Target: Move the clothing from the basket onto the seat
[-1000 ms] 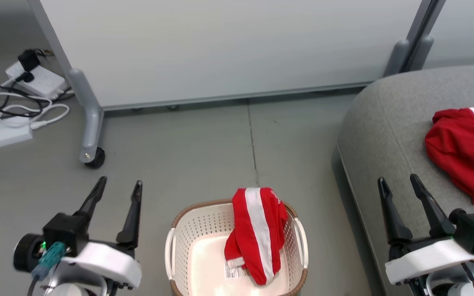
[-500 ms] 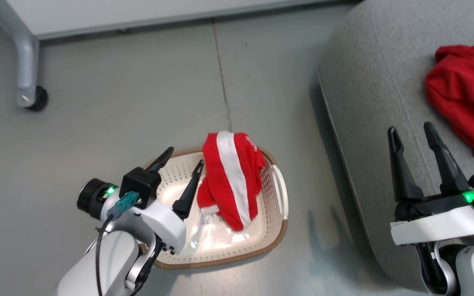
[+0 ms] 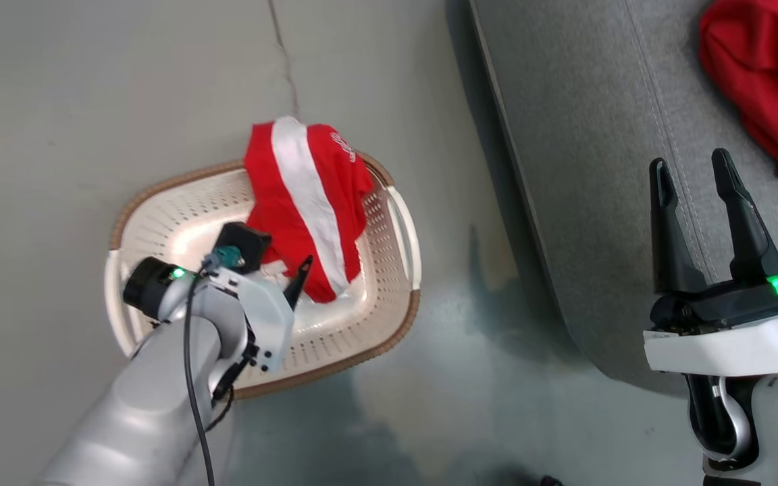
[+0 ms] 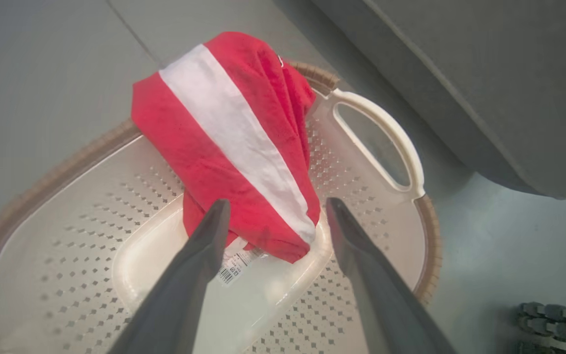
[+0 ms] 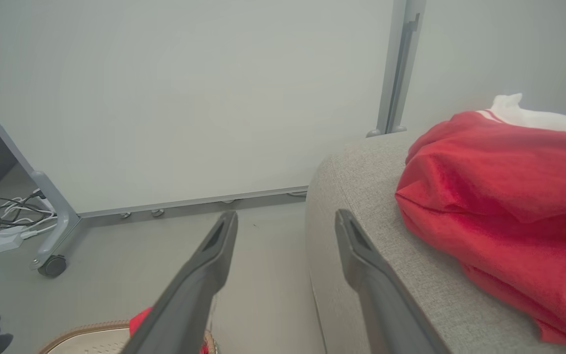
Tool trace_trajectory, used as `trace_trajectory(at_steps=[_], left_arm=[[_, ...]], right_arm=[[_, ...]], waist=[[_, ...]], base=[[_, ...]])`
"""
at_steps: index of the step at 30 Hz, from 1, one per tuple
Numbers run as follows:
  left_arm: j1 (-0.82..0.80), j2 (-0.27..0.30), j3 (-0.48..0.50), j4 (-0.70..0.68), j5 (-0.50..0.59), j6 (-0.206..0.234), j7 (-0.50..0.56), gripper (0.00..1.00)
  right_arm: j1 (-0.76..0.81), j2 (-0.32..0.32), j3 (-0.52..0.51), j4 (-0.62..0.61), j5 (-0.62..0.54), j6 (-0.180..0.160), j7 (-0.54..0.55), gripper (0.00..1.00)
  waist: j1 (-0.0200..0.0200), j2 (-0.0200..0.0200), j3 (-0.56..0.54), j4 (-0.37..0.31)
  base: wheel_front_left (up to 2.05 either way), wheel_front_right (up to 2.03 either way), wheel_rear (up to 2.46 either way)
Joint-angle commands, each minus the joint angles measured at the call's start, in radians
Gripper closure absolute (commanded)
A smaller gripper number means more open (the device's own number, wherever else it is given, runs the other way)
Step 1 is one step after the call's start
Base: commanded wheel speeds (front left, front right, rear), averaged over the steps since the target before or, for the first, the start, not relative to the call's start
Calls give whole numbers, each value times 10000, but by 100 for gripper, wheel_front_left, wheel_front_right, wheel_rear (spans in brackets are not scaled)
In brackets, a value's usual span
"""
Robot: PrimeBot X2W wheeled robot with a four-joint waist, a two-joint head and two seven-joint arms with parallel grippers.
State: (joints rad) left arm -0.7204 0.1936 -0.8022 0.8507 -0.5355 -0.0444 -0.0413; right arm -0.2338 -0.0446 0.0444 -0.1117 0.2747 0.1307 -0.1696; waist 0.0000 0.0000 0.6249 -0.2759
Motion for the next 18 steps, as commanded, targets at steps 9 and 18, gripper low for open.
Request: trace_trajectory(at_steps=[9,18], left_arm=[[-1620,94,-50,2492,6,-334,548,0],[-2486,417,-236,3647,116,-509,372,0]], right_arm=[[-508,-29,635,203,580,2,-611,0],[-750,-29,1170,618,987,2,-920,0]], waist=[[0,0,1918,-1210],[0,0,2509,-1780]], base=[[0,0,0],[0,0,0]])
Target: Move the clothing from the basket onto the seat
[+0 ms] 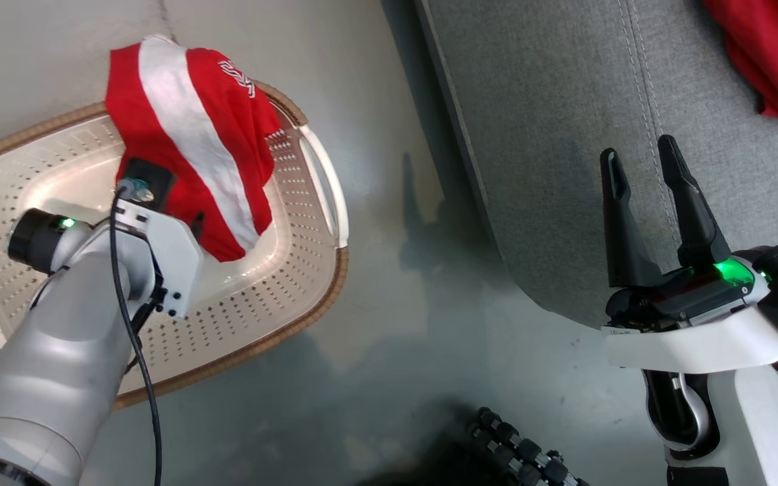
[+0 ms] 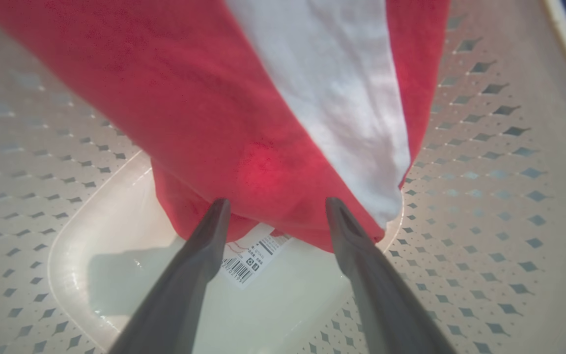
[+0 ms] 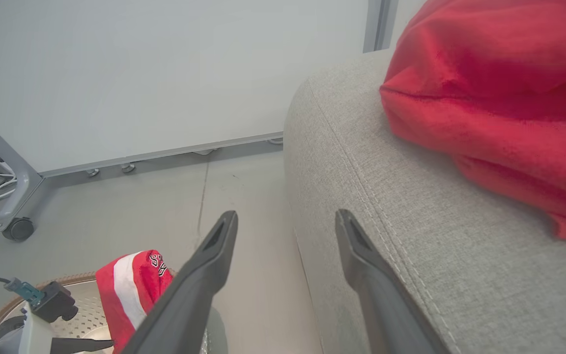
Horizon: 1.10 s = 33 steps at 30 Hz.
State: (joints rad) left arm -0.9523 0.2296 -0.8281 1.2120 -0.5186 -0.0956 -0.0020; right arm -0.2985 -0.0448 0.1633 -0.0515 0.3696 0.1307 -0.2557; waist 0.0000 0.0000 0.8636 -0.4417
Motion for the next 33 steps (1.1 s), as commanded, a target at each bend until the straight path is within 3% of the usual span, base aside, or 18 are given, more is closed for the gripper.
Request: trace_trajectory(at_steps=[1,11,17,18,19,27,33], left_arm=[[-220,63,52,109,-80,-11,-75,0],[-728,-25,634,504,-686,334,-477,0],[-916,-66,658,596,-803,186,-823,0],[-934,-61,612,608,-750,166,-891,54],[-943,-69,591,623,-740,143,-950,100],[-845,-63,451,681,-674,142,-1537,100],[-397,-477,29,536,-359,160,-2181,100]], right_arm=[[-109,-29,-9,35,50,2,-75,0],[-26,-31,11,54,170,2,-138,0],[22,-29,-52,-85,181,2,-133,0],[27,-28,-55,-105,184,2,-134,0],[24,-29,-60,-120,184,2,-134,0],[-286,-28,131,-39,138,2,-136,0],[-297,-31,-39,142,-315,2,-135,0]], waist=[[0,0,145,-134],[0,0,301,-123],[0,0,359,-104],[0,0,369,-99],[0,0,376,-95],[0,0,204,-97],[0,0,-403,367]], base=[[0,0,0],[0,0,0],[0,0,0],[0,0,0],[0,0,0],[0,0,0],[0,0,0]])
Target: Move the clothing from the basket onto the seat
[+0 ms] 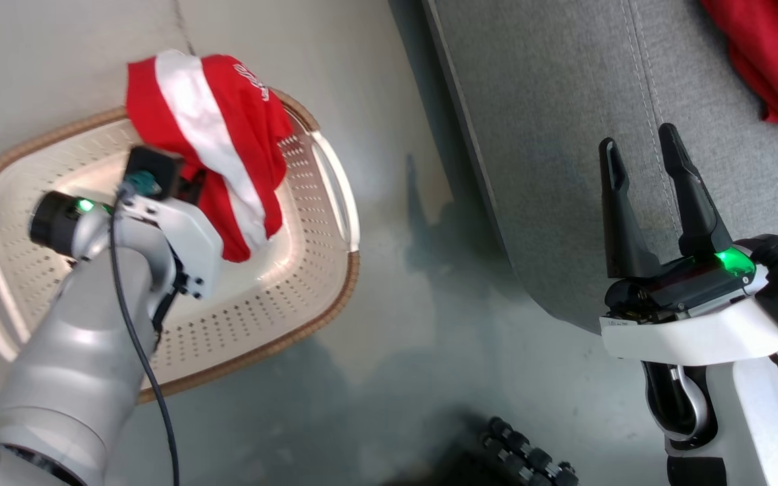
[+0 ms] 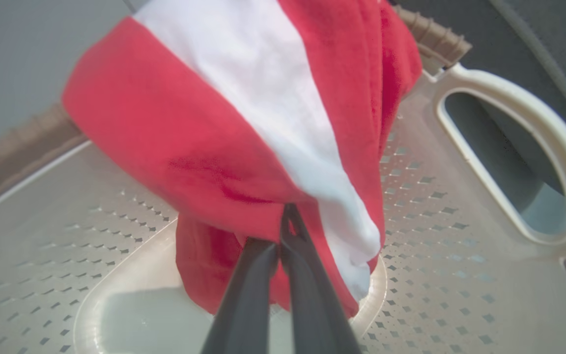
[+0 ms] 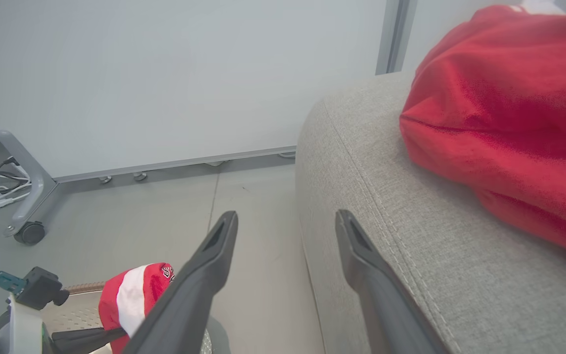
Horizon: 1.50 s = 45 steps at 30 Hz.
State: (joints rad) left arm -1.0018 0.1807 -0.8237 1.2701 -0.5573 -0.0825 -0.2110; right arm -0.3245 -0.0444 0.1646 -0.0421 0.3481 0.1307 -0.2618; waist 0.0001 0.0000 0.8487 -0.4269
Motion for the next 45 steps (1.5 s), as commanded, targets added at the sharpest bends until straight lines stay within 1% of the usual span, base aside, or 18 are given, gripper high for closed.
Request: trace_trajectory(at_steps=[1,8,12,15,16,17,18,28,36,44,45], left_arm=[[168,-47,-66,-98,75,37,-173,100],[804,-322,-197,-840,243,169,-493,100],[1158,-367,84,-1923,245,532,-531,100],[1522,-215,341,-2973,365,814,-525,100],[1522,-215,341,-2973,365,814,-525,100],[1669,-166,432,-3345,402,876,-526,100],[1975,-58,605,-4087,502,1012,-527,100],[3502,493,1357,-7493,776,1557,-530,100],[4543,886,1914,-9813,545,1588,-531,100],[5236,1303,2227,-11293,95,1178,-469,100],[5284,1379,2230,-11395,41,1189,-398,100]], right_arm=[[-20,-36,-77,71,-194,2,-73,0],[152,-36,-351,178,-761,2,61,0],[207,-35,-639,68,-1037,2,374,0],[218,-41,-741,22,-1241,2,594,0],[218,-41,-741,22,-1241,2,594,0],[236,-39,-762,3,-1322,2,673,0],[264,-41,-768,-36,-1394,2,780,0],[624,-40,-921,-137,-1621,2,1271,0],[1173,-41,-1067,-41,-1636,2,1557,0],[1782,-40,-992,24,-1572,2,1797,0],[1880,-41,-972,9,-1560,2,1814,0]], waist=[[-1,0,-382,293],[-1,0,-1398,972],[-1,0,-1928,1486],[-1,0,-2292,1815],[-1,0,-2292,1815],[-1,0,-2421,1925],[-1,0,-2657,2104],[-1,0,-3945,2861],[-1,0,-5042,3317],[-1,0,-6117,3487],[-1,0,-6240,3485]], base=[[0,0,0],[0,0,0],[0,0,0],[0,0,0],[0,0,0],[0,0,0],[0,0,0],[0,0,0],[0,0,0],[0,0,0],[0,0,0]])
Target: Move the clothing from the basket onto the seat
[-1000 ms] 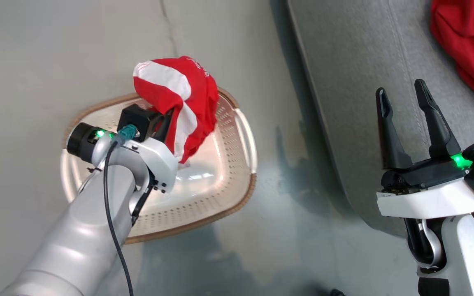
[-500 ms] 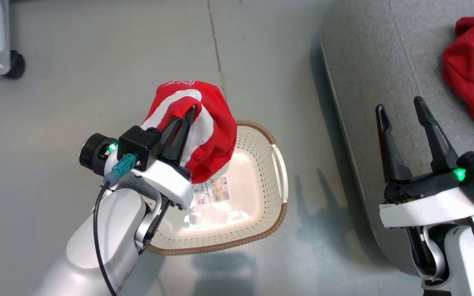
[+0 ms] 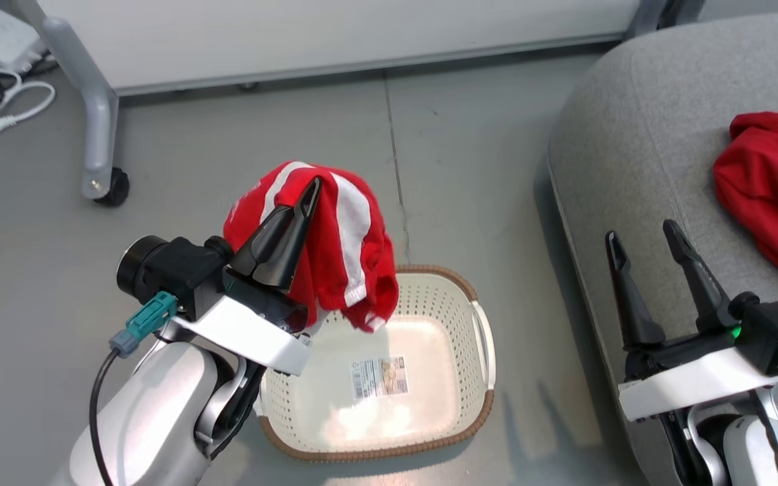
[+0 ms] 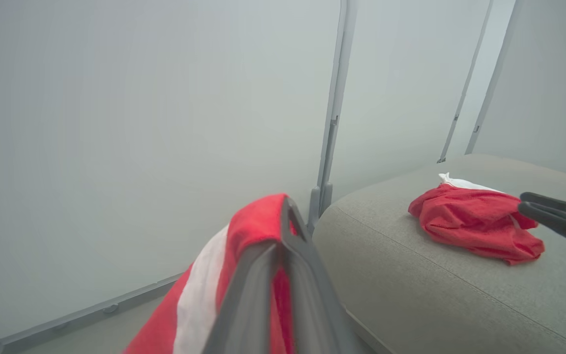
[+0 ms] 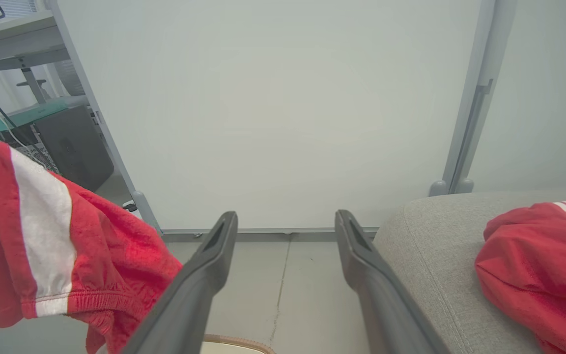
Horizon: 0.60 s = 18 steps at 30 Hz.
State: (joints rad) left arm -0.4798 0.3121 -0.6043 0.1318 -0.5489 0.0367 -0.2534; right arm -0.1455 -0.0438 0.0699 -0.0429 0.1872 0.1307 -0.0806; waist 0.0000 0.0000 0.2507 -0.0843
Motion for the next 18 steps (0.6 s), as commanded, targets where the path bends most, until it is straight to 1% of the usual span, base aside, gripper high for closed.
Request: trace_trajectory(at_steps=[1,3,12,18], left_arm=[[117,107,54,-121,-110,-25,46,100],[237,170,38,-317,-176,-20,147,100],[771,394,64,-990,-365,276,379,100],[1111,479,-27,-1241,-394,440,508,100]], right_arm=[[174,-46,11,-1,71,2,28,0],[327,-47,62,1,111,2,90,0],[885,-47,372,44,285,2,235,0],[1207,-47,471,14,328,2,295,0]], waist=[[0,0,-377,48],[0,0,-628,27],[0,0,-1625,-157],[0,0,-2016,-181]], base=[[0,0,0],[0,0,0],[0,0,0],[0,0,0]])
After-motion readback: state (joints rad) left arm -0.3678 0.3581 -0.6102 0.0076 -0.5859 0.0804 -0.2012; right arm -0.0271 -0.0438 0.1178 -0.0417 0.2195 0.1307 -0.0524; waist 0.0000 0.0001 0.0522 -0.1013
